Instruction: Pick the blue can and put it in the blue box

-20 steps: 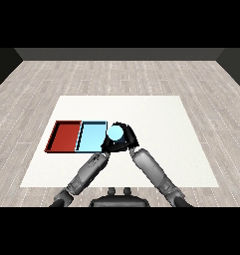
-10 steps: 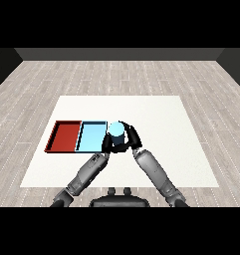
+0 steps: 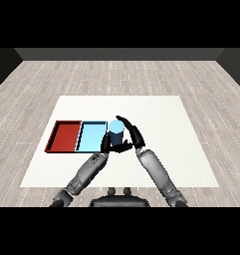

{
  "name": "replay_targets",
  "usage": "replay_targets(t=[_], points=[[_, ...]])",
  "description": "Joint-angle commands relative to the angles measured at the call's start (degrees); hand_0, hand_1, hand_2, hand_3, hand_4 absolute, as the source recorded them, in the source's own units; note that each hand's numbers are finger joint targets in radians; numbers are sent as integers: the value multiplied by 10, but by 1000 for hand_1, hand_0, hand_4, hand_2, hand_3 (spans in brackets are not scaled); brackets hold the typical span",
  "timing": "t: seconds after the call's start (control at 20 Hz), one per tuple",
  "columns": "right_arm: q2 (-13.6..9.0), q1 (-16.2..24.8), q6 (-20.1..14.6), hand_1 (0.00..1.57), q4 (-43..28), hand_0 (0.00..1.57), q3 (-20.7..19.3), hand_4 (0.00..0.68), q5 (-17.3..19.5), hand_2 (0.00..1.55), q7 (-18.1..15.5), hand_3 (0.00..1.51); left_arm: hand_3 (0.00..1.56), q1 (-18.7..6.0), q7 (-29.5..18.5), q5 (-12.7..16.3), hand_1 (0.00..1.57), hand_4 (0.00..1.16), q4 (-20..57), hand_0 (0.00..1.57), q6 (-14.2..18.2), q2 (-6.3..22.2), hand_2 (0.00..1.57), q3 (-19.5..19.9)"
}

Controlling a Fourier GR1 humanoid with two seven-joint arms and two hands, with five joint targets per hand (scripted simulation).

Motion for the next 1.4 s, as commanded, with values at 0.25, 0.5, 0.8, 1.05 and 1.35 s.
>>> replay_targets(t=[0.25,0.5,0.8,1.05,1.35], points=[[-10,63,3,0,-89,0,-80,0,-43,0,9,0,1484,16,16,-27,1571,1131,-3,1571,-17,31,1571,48],[-14,60,16,0,-57,0,-124,0,-69,0,-14,0,1477,-36,18,-50,1571,1123,83,1571,-24,36,1564,94],[-7,112,24,0,-48,0,-132,0,-89,0,-53,0,1488,-11,101,-48,1571,1140,47,1571,-60,140,1571,133],[1,104,25,0,-42,0,-144,0,-105,0,-37,0,1490,-72,174,-92,1571,1103,138,1571,-31,152,1571,136],[4,134,24,0,-22,0,-149,0,-112,0,-85,0,841,-110,259,-200,1231,947,287,1231,20,189,1097,76]])
